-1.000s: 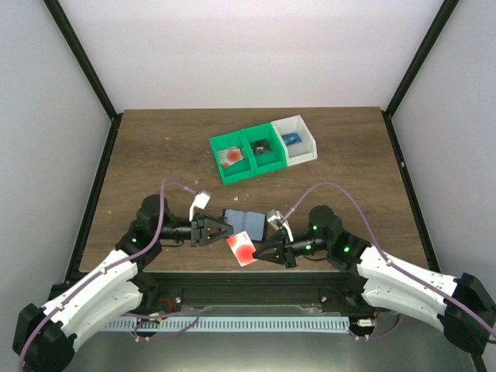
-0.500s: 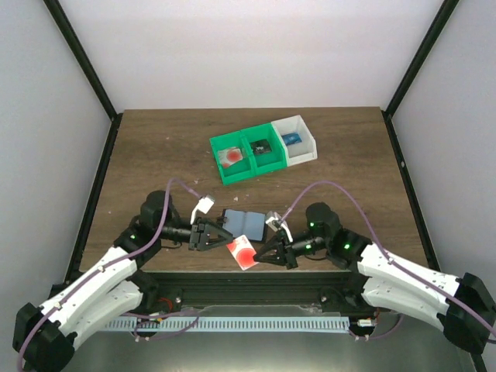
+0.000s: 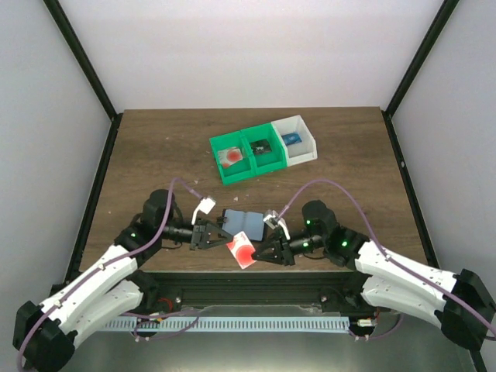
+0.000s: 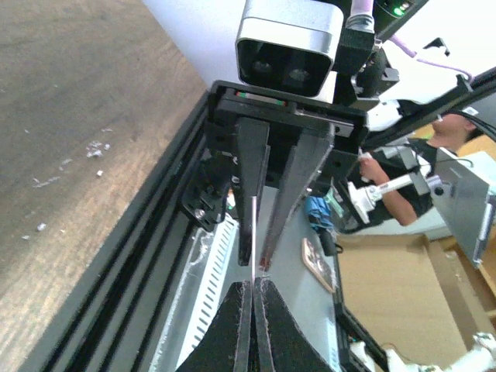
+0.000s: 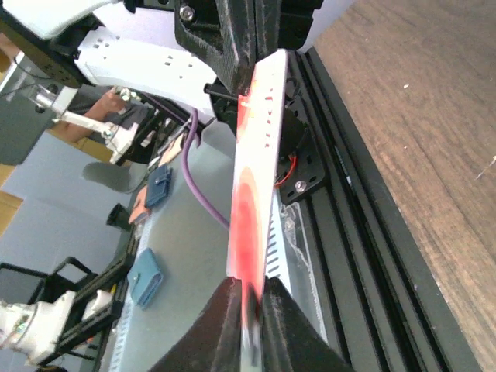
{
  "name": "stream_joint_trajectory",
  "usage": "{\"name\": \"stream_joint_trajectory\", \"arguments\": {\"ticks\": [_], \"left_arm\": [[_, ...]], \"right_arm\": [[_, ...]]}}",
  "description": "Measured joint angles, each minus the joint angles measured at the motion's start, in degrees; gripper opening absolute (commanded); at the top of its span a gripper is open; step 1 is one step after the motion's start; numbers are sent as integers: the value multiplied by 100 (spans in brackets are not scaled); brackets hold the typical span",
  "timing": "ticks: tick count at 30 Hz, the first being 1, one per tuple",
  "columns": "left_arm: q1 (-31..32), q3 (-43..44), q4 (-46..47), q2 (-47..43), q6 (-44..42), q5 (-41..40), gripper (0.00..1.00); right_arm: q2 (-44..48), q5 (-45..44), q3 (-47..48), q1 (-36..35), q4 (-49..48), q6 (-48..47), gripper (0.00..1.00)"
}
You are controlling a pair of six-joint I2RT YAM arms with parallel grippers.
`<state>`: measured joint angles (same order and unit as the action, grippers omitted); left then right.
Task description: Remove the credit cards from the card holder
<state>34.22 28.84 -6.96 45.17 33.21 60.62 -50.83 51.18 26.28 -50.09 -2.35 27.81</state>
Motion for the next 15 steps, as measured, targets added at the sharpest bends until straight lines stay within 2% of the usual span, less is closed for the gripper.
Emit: {"name": "stream_joint_trajectory", "arguments": {"ticks": [1,3,4,7,9,15], "left_arm": [[2,13,-26,-22,-17,-63,0],[7,26,-37,-48,-24,-219,0],[7,26,-33,-50,-15,-275,0],[7,26,50,-13,79,-498,0],[4,31,94,74,125,-662,0],[-87,273,94,472,249,-1333,0]], "right_arm": [[0,-55,13,0,22,15,32],[24,-249,42,-4,68,46,61],[55,-352,55,-4,96,76,70],[249,-728,70,-4,186,144,84],[466,-1038,90,-4,304,170,98],[1270,-1950,101,-4,564,332,100]]}}
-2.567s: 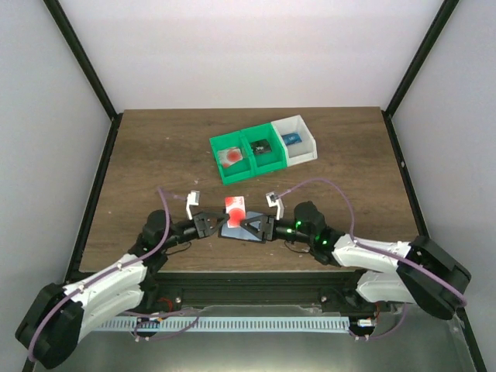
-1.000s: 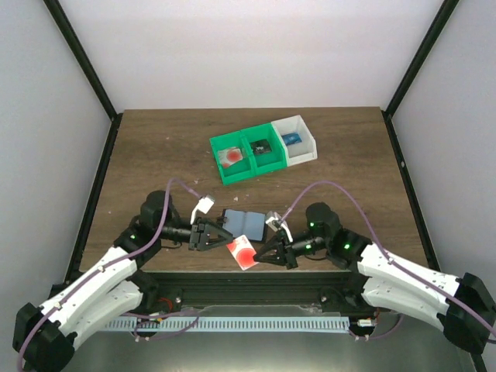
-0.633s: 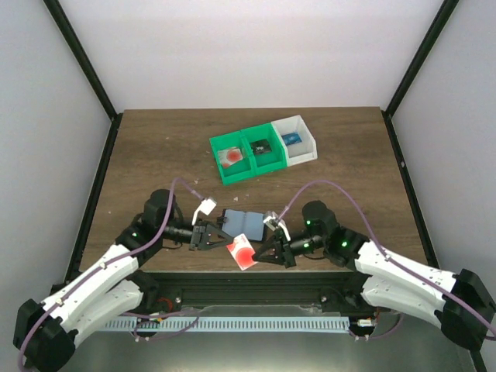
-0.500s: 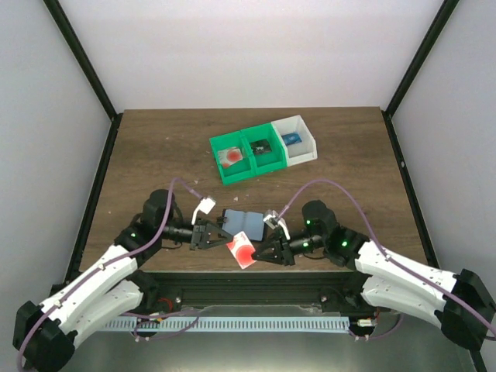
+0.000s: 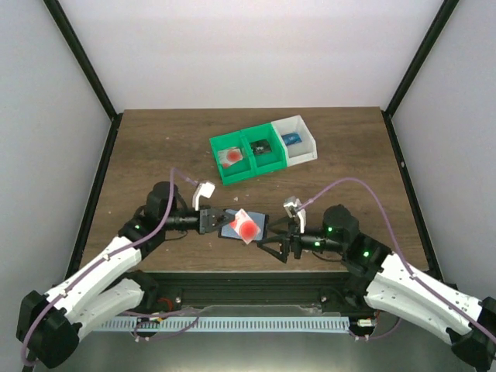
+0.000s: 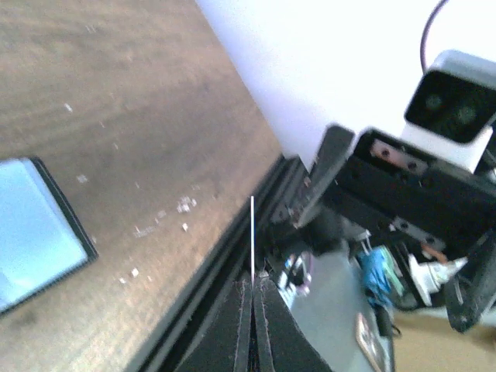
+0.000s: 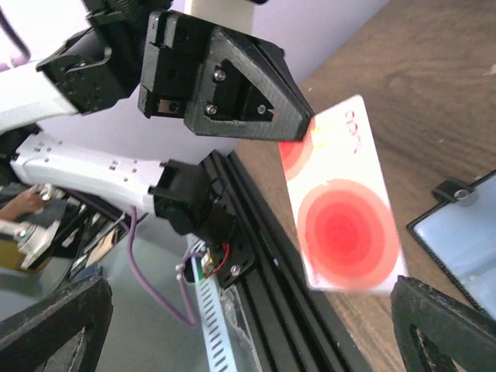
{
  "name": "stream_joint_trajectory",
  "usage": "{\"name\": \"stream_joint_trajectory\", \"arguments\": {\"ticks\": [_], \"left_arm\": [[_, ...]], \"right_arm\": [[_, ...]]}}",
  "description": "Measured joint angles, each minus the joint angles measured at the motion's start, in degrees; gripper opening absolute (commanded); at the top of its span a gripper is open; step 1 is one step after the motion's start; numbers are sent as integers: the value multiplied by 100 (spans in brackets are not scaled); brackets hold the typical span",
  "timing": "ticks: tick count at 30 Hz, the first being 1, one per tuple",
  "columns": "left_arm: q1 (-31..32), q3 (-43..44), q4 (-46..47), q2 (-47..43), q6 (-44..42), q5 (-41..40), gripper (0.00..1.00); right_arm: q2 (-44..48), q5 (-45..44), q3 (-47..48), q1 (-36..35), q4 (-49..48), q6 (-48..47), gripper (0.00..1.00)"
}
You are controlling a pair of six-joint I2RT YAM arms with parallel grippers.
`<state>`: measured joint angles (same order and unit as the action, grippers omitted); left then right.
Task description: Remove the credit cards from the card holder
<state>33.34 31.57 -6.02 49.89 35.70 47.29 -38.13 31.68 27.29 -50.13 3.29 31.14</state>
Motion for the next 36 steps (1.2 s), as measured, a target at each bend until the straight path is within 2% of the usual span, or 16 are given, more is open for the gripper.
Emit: {"name": "stream_joint_trajectory", "arguments": {"ticks": [3,11,15,19,26,36], "left_arm": [[-15,216,48,26,37,-535,0],[-63,140,874,203,780,-3091,0],[-83,223,1244,975,1141,-4339,0],[-101,756,1344,2046,1335,-5239,0],[-122,1834,1709,3475,1604,-6177,0],[-160,3141,1696,5125,1873,-6760,0]], "right_arm": [[269,-367,0,0,98,101,100],[581,-898,-7,0,175,190,100],[612,-887,-7,0,170,188,100],[758,-872,-35,0,168,186,100],[1032,-822,-120,0,162,188,100],[1355,-811,-120,0,358,168,100]]}}
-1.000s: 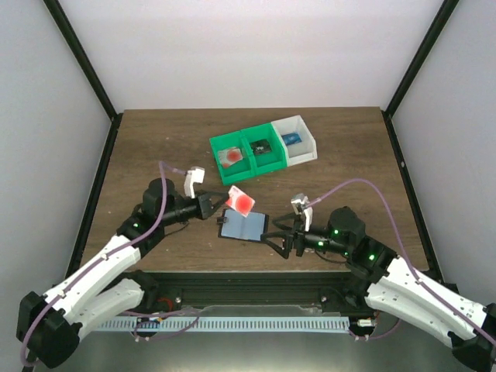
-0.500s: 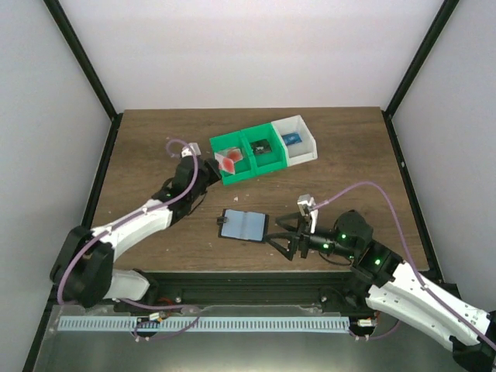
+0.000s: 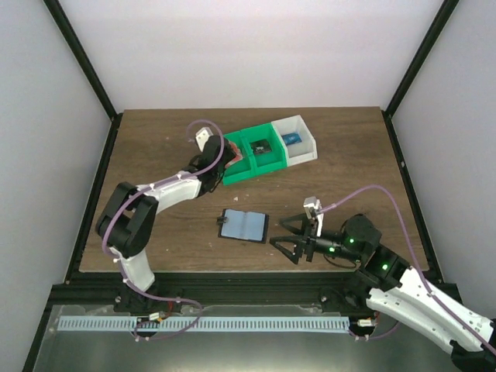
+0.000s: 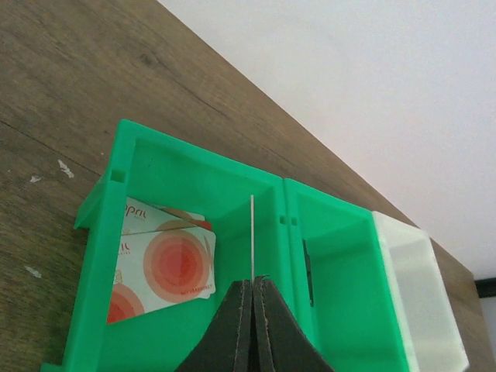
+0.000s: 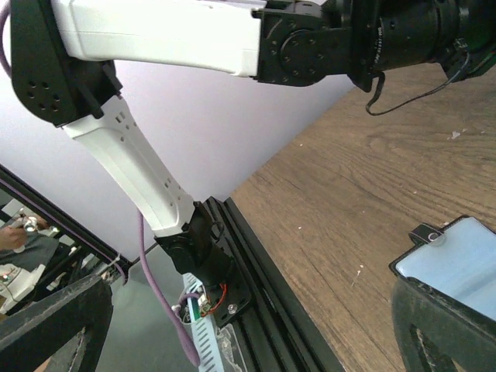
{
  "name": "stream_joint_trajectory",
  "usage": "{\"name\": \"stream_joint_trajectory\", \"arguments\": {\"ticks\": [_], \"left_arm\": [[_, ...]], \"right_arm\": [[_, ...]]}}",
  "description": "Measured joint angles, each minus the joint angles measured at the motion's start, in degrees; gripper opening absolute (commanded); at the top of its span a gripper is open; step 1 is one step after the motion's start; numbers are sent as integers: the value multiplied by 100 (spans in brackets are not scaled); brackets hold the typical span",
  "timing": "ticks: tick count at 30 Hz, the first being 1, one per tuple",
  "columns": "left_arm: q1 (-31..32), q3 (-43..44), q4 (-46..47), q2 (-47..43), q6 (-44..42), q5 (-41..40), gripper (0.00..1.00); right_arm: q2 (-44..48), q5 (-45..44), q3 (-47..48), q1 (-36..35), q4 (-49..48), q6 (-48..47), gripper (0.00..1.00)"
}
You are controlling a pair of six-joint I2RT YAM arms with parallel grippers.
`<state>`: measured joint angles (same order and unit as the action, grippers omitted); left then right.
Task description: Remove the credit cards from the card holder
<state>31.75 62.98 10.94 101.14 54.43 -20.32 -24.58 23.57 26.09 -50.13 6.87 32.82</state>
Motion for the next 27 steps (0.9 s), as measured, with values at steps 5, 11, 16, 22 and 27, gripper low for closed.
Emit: {"name": "stream_joint_trajectory", "arguments": {"ticks": [5,11,16,22,27], "left_arm": [[0,188,-33,319,101,-205,0],[0,393,-66,734,129,-527,0],[0,570,-79,1054,105,-662,0],[0,737,-33,1296,52,-761,0],[0,807,-20,1423,-39,-802,0]], "right_arm": [[243,-15,-2,0,140,2,100],[269,-22,-4,0,181,2,100],[269,-28,-4,0,188,2,100],[212,-70,-4,0,190,4,100],[173,-90,-4,0,190,7,100]]}}
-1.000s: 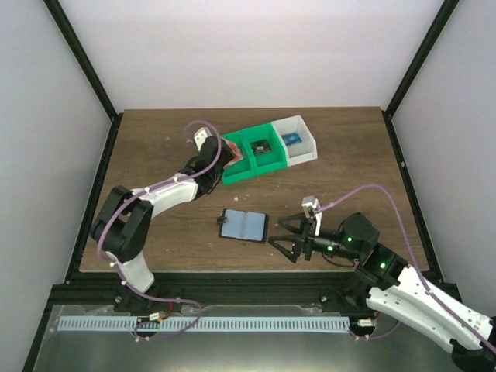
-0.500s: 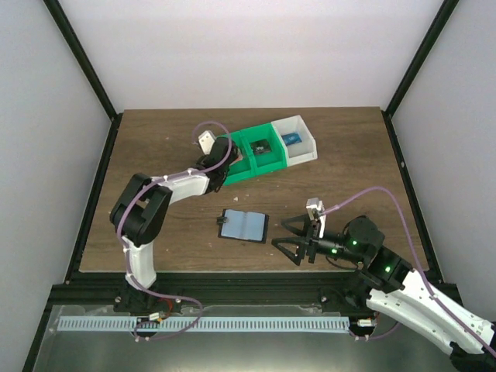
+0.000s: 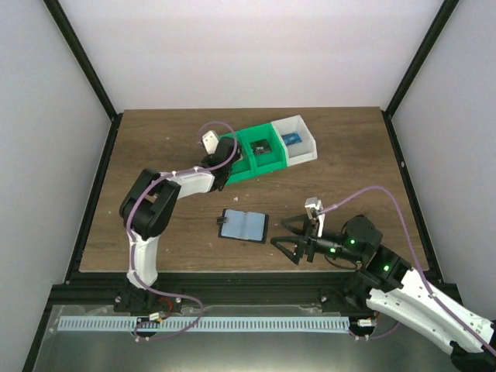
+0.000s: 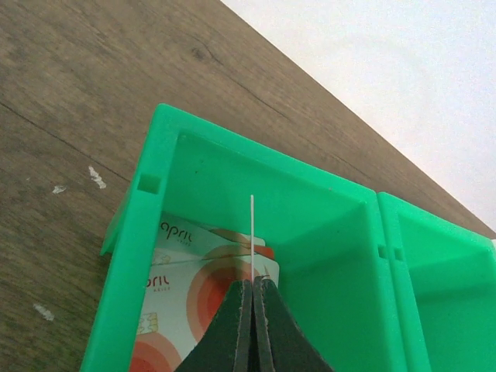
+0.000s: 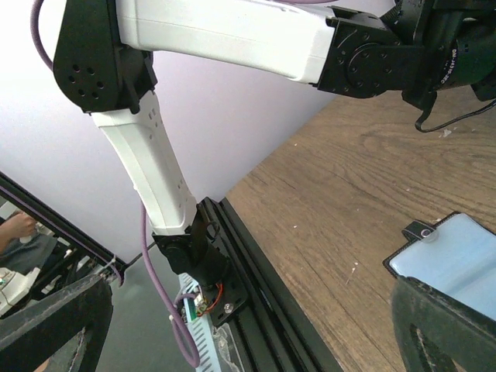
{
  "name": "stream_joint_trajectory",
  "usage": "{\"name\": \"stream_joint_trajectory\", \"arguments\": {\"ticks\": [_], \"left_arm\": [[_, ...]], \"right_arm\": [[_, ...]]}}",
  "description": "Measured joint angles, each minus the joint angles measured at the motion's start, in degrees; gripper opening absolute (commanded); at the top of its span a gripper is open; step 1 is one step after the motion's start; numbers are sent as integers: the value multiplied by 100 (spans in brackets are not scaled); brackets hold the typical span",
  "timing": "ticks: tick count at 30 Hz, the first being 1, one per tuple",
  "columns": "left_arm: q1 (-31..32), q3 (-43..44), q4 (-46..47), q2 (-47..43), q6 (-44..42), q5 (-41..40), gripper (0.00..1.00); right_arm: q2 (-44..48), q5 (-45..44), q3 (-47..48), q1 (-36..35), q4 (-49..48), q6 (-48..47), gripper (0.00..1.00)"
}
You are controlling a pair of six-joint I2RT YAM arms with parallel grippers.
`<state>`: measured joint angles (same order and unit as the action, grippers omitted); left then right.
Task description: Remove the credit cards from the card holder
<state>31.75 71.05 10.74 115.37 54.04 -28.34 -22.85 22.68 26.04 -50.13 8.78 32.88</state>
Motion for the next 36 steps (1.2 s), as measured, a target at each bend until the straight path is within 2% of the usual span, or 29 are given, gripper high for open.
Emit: {"name": "stream_joint_trajectory", "arguments": {"ticks": [10,17,31,36], "left_arm": [[0,271,33,260,-170,-20,0],[0,339,22,339,-214,-17,10],[0,450,-111,350,-426,170,22],[0,516,-177,350,-505,205,32]], "right_arm": [[-68,-35,0,0,0,0,100],[-111,-50,0,0,2,-2,100],[-201,-66,0,0,4,20,100],[-210,-66,0,0,4,28,100]]}}
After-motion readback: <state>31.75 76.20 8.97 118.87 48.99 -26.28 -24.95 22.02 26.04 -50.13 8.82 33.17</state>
